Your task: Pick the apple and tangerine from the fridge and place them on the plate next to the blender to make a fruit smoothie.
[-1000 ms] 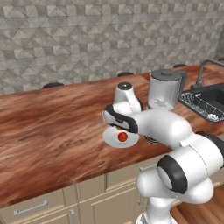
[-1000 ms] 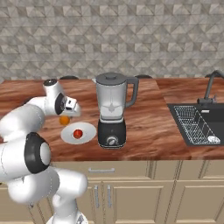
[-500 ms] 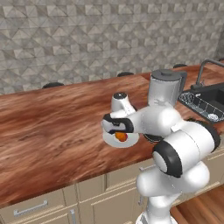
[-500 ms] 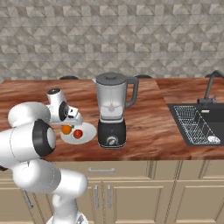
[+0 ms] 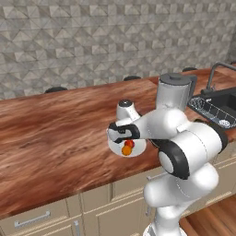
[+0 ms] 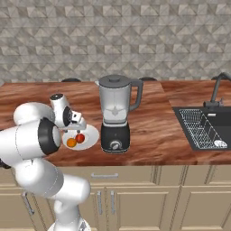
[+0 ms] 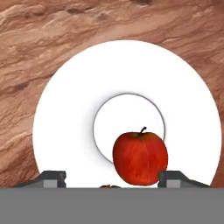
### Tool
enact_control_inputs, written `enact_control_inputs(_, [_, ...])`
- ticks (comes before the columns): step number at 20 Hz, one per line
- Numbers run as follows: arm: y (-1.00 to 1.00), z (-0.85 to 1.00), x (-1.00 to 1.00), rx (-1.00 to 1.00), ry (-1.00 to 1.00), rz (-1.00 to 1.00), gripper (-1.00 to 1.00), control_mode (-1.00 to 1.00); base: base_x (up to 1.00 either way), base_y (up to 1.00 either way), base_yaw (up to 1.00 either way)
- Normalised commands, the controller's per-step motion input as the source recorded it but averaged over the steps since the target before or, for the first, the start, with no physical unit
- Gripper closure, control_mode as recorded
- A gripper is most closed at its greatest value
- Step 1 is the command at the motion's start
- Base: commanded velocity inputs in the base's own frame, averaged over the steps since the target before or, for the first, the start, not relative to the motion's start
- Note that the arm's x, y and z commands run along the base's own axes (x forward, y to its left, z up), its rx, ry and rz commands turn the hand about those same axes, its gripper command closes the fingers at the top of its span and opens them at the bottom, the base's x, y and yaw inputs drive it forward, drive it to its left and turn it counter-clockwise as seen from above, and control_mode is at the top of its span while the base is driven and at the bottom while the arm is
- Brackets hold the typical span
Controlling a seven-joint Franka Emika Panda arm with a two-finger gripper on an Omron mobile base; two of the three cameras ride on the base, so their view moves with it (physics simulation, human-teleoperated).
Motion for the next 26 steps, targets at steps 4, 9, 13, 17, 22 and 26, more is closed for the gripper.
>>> enact_control_inputs(4, [0.0, 0.43, -0.31, 0.0, -0.11, -0.02, -1.0, -1.0, 0.0, 0.0, 0.0])
enact_control_inputs(9, [-0.46, 0.68, -1.0, 0.01, -0.32, 0.0, -1.0, -1.0, 0.0, 0.0, 0.0])
enact_control_inputs(13, [-0.72, 0.59, -1.0, 0.06, -0.39, 0.0, -1.0, -1.0, 0.0, 0.0, 0.0])
enact_control_inputs(17, [-0.62, 0.93, -1.0, 0.08, -0.41, 0.0, -1.0, -1.0, 0.0, 0.0, 0.0])
enact_control_inputs(22, [-0.37, 1.0, -1.0, 0.08, -0.33, 0.0, -1.0, -1.0, 0.0, 0.0, 0.0])
enact_control_inputs(26, [-0.1, 1.0, -1.0, 0.05, -0.19, 0.01, -1.0, -1.0, 0.0, 0.0, 0.0])
